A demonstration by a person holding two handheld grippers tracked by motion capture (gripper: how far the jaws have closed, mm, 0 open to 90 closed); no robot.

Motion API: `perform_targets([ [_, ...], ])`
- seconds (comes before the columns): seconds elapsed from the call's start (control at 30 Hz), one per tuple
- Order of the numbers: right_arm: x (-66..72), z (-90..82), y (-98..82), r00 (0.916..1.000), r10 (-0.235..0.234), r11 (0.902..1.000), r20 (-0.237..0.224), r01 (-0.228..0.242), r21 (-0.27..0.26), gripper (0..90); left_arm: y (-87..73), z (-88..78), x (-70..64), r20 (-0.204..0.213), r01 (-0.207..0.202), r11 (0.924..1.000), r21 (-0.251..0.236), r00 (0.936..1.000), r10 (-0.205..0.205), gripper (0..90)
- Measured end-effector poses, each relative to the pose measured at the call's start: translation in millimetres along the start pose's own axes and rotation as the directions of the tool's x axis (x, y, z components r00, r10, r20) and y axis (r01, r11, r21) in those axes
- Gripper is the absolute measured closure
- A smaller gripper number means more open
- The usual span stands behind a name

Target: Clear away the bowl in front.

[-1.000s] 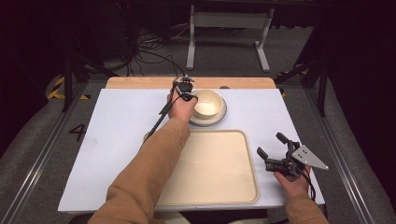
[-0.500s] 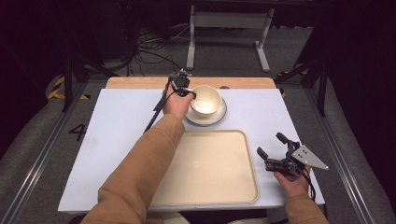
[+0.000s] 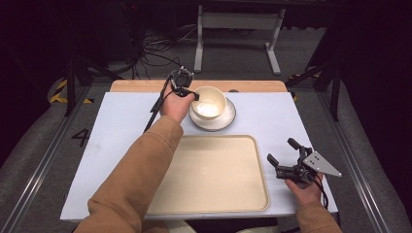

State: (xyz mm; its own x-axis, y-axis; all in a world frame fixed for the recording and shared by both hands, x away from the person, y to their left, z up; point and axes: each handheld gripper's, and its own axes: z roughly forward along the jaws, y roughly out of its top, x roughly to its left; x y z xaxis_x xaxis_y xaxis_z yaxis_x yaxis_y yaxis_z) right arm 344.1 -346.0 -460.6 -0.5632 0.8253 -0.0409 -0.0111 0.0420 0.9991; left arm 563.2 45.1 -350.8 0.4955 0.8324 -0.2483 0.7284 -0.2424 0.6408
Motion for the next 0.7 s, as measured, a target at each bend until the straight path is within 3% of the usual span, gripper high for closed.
perform_targets([
  [0.5, 0.2, 0.1, 0.0, 1.0, 0.0, 1.0, -0.002, 0.0, -0.002, 0.6, -3.1, -36.9, -3.0, 0.053, -0.052, 0.9982, 0.031, 0.9973, 0.051, 81.9],
  [0.7, 0.1, 0.0, 0.0, 1.0, 0.0, 1.0, -0.001, 0.0, -0.001, 0.6, -8.3, -50.8, -7.7, 0.094, -0.103, 0.9936, 0.046, 0.9907, 0.099, 82.0],
])
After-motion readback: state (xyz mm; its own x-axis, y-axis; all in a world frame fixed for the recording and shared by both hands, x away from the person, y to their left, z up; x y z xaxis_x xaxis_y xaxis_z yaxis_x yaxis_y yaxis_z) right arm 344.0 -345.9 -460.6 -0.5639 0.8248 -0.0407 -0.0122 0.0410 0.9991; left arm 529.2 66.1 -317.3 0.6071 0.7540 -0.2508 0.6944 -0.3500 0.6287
